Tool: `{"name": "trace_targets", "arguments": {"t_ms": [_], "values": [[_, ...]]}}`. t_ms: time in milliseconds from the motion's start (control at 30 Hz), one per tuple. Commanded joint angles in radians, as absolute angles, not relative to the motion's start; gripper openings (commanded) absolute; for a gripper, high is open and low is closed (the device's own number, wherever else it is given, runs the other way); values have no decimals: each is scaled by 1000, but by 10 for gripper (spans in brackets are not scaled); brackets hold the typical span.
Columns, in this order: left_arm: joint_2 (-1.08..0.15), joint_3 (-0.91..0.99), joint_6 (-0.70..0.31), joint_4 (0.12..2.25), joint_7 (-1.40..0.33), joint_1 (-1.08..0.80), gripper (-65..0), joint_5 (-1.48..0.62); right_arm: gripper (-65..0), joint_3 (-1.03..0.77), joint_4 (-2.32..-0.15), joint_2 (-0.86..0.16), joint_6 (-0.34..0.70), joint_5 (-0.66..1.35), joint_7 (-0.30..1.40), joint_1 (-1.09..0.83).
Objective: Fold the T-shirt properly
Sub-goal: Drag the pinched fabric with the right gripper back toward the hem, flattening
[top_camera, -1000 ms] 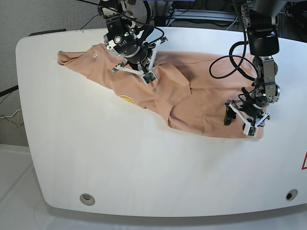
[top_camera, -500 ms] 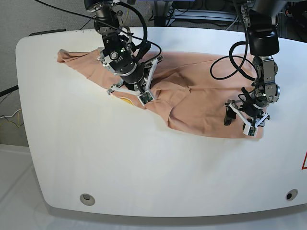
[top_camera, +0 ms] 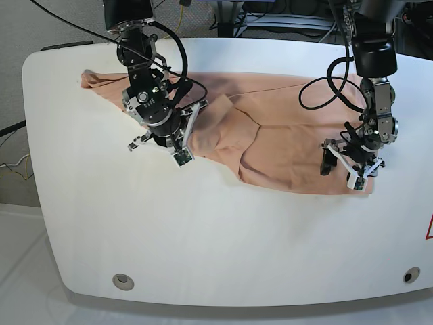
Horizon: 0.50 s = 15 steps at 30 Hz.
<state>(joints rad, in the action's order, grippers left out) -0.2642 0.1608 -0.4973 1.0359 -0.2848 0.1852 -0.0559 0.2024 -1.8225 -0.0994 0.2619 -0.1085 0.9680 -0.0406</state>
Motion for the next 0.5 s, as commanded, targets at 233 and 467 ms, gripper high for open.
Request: {"name": "trace_targets", "arguments": {"t_ms": [233, 467], "values": [[-275, 162, -496, 1050, -306, 197, -208, -47, -650, 199, -1785, -145, 260, -111, 943, 39], [-277, 162, -496, 1050, -306, 197, -208, -45, -650, 199, -1735, -170, 260, -107, 929, 91]]}}
